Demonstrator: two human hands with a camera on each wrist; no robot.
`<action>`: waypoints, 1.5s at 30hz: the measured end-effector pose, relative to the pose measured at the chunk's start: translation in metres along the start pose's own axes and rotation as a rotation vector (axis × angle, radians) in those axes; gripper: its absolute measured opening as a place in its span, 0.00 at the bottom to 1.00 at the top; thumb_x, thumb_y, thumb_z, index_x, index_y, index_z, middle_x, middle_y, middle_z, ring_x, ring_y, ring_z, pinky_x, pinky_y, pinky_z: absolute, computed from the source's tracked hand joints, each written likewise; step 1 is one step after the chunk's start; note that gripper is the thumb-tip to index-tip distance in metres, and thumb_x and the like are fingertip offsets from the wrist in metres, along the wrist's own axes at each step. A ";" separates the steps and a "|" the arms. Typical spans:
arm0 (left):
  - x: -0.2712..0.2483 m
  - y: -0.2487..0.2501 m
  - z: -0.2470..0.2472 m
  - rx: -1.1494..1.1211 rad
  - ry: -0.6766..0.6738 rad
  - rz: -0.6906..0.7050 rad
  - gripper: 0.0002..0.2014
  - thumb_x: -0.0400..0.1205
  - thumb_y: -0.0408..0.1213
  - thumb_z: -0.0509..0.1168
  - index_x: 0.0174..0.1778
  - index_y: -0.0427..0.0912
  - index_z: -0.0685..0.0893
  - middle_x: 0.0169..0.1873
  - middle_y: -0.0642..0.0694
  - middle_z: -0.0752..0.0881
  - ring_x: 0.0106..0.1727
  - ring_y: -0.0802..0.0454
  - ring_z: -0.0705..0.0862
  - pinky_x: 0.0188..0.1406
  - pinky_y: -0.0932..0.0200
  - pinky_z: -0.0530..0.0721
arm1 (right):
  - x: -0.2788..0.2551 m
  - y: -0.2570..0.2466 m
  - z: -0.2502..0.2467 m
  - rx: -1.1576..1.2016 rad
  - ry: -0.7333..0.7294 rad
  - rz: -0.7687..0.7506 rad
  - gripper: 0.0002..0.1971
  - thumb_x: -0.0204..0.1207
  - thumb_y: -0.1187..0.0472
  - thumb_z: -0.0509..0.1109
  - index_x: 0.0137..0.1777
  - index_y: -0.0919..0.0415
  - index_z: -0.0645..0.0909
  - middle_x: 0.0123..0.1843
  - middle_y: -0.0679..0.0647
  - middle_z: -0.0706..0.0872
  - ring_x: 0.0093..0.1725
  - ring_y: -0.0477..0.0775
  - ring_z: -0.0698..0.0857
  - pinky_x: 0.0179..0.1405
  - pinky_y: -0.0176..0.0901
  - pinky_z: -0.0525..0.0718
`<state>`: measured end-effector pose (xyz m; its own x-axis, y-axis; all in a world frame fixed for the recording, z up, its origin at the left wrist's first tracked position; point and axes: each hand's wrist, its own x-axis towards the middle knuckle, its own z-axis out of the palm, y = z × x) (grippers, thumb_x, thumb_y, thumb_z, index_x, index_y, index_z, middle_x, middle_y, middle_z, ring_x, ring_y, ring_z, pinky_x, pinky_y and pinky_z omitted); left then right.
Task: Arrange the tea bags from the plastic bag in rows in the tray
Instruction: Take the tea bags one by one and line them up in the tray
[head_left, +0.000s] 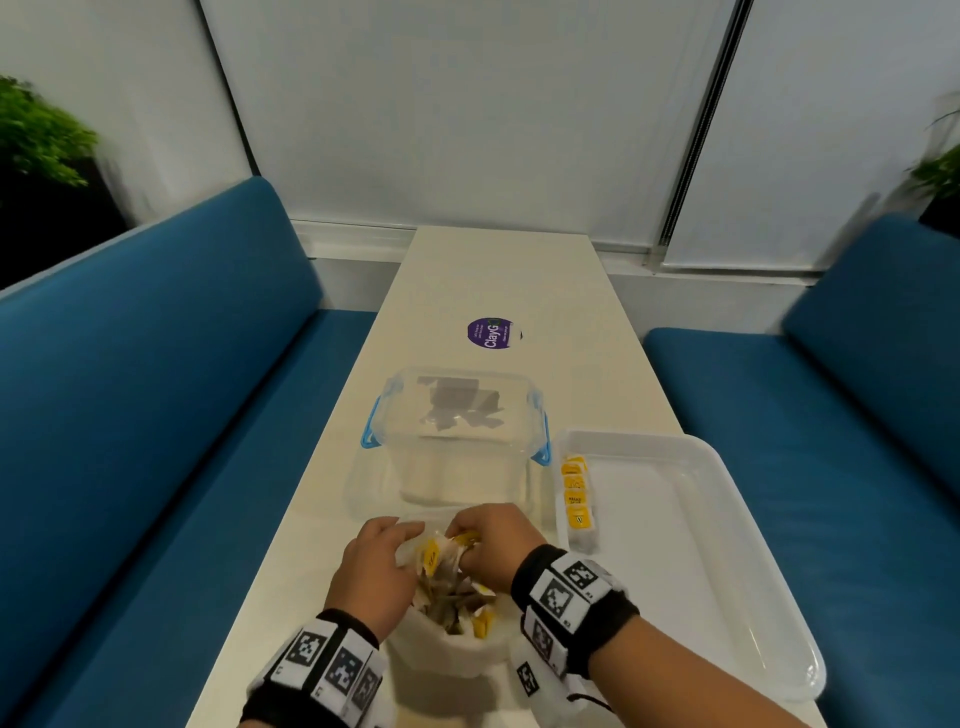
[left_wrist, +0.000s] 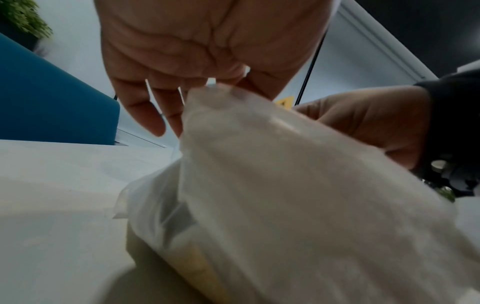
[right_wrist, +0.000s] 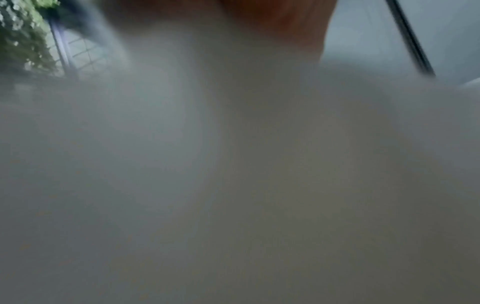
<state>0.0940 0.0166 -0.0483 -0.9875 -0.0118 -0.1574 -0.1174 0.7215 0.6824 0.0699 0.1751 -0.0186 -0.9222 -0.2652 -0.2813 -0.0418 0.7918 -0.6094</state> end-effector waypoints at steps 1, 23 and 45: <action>-0.001 0.002 -0.001 -0.027 0.013 -0.001 0.22 0.77 0.27 0.60 0.65 0.49 0.80 0.69 0.48 0.73 0.70 0.49 0.73 0.69 0.56 0.71 | -0.001 0.000 -0.004 0.053 0.009 0.011 0.18 0.69 0.69 0.69 0.59 0.58 0.84 0.59 0.57 0.85 0.53 0.54 0.83 0.49 0.35 0.79; -0.007 0.149 0.045 -1.795 -0.406 -0.451 0.23 0.71 0.54 0.64 0.49 0.37 0.84 0.39 0.39 0.87 0.43 0.44 0.84 0.45 0.52 0.82 | -0.045 0.028 -0.076 -0.086 0.316 -0.198 0.14 0.71 0.68 0.66 0.56 0.58 0.81 0.55 0.57 0.82 0.57 0.56 0.78 0.47 0.39 0.69; 0.009 0.161 0.097 -1.784 -0.440 -0.491 0.24 0.78 0.56 0.56 0.47 0.37 0.83 0.38 0.35 0.88 0.38 0.39 0.89 0.41 0.50 0.86 | -0.071 0.082 -0.088 0.370 0.494 -0.266 0.17 0.60 0.38 0.66 0.51 0.31 0.82 0.50 0.25 0.77 0.61 0.41 0.76 0.62 0.39 0.76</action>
<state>0.0764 0.1998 -0.0084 -0.7786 0.3949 -0.4877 -0.5802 -0.7490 0.3199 0.0985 0.3070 0.0164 -0.9700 -0.0721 0.2322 -0.2384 0.4703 -0.8497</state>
